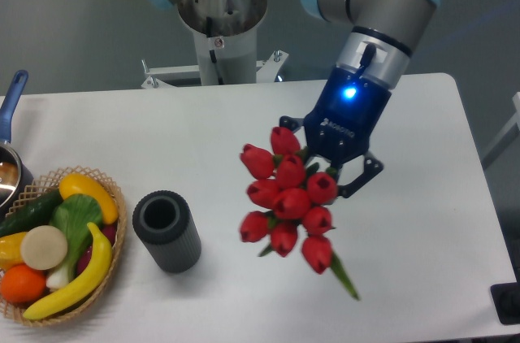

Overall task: Insert the flowers into the vase
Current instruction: 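Carry the red tulips toward the black vase and over its opening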

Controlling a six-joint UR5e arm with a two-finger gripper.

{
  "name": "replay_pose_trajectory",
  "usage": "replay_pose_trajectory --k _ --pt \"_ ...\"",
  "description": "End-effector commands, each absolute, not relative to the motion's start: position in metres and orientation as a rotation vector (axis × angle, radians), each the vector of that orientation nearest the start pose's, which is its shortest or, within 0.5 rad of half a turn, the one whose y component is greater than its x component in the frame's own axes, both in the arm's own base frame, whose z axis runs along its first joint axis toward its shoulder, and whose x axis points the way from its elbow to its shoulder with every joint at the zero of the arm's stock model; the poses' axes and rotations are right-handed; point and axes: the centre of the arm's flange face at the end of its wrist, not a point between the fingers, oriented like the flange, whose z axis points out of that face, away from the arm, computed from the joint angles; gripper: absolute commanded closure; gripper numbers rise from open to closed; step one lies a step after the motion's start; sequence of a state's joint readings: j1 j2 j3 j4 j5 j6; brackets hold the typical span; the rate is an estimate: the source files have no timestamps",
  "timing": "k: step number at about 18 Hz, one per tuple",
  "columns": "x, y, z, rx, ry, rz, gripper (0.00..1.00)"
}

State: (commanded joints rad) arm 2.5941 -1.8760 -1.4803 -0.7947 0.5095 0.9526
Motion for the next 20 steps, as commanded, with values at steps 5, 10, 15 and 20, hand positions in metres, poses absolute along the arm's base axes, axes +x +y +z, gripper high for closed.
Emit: replay_pose_trajectory --k 5,10,15,20 --pt "-0.377 0.536 0.485 -1.843 0.355 -0.331 0.57" --pt "-0.349 0.540 0.489 -1.771 0.387 -0.416 0.57" --pt "-0.315 0.544 0.489 -1.725 0.430 -0.475 0.57" --pt "-0.290 0.549 0.469 -1.728 0.438 -0.534 0.57"
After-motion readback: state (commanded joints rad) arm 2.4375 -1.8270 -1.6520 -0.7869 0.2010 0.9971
